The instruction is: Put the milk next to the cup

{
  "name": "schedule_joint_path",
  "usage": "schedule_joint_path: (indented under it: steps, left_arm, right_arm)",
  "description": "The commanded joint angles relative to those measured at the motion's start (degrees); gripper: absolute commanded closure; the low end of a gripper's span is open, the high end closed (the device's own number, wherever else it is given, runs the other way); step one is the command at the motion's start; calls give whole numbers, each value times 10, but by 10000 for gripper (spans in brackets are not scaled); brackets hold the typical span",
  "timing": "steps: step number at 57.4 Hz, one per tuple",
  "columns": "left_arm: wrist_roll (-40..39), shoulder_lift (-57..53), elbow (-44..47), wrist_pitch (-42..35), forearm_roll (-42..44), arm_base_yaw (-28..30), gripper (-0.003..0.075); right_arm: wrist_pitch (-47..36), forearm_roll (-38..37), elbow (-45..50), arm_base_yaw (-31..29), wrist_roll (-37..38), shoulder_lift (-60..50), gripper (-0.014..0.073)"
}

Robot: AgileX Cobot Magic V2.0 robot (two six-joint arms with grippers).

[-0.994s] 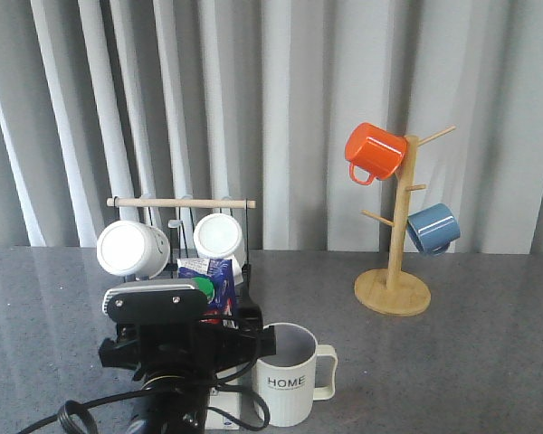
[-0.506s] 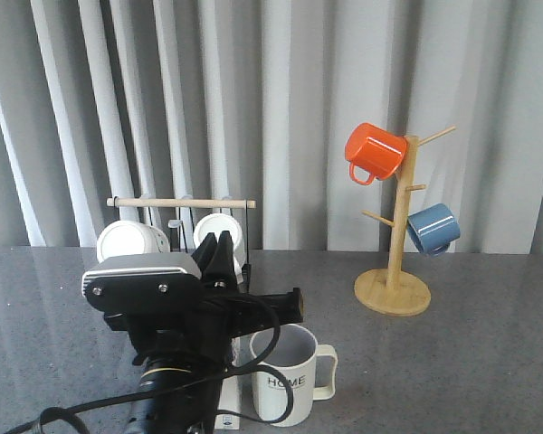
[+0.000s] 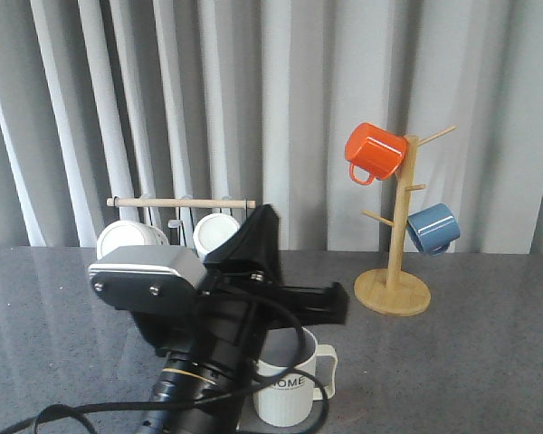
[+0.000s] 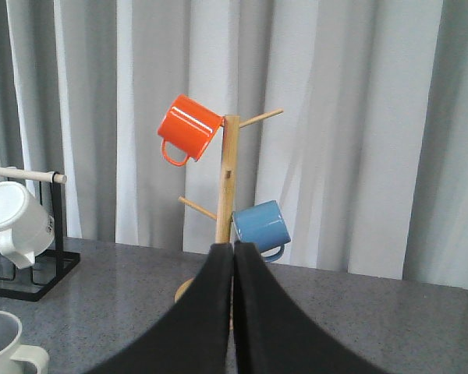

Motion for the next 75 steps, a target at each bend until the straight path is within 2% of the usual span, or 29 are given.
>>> schedule_joint_path:
  steps: [1, 3, 8, 16, 23, 28, 36, 50, 64, 69, 75]
  left_arm:
    - [-64, -27, -13, -101, 191, -6, 728]
    - [-64, -27, -13, -83, 244, -6, 728]
    - [-89, -27, -13, 7, 296, -6, 728]
    - [-148, -33, -13, 224, 296, -6, 728]
    - [-131, -89, -13, 399, 297, -6, 728]
    - [-100, -149, -13, 467, 297, 6, 728]
    - [-72, -244, -13, 529, 298, 62, 728]
    - [-93, -371, 13, 669, 297, 238, 728]
    - [-140, -506, 154, 651, 297, 429, 728]
    - [-140, -565, 210, 641, 295, 478, 728]
    - [-140, -642, 288, 621, 278, 510, 728]
  right_arm:
    - [-41, -5, -14, -2, -4, -1, 604]
    - [-41, -5, -14, -2, -4, -1, 604]
    - [-41, -5, -14, -2, -4, -1, 604]
    - [-41, -5, -14, -2, -4, -1, 604]
    - [-41, -5, -14, -2, -4, -1, 604]
    - [-41, -5, -14, -2, -4, -1, 604]
    - [-41, -5, -14, -2, -4, -1, 604]
    - [-41, -5, -14, -2, -4, -1, 604]
    - [-41, -5, -14, -2, -4, -1, 604]
    - [-41, -5, -14, -2, -4, -1, 604]
    - [-41, -5, -14, -2, -4, -1, 604]
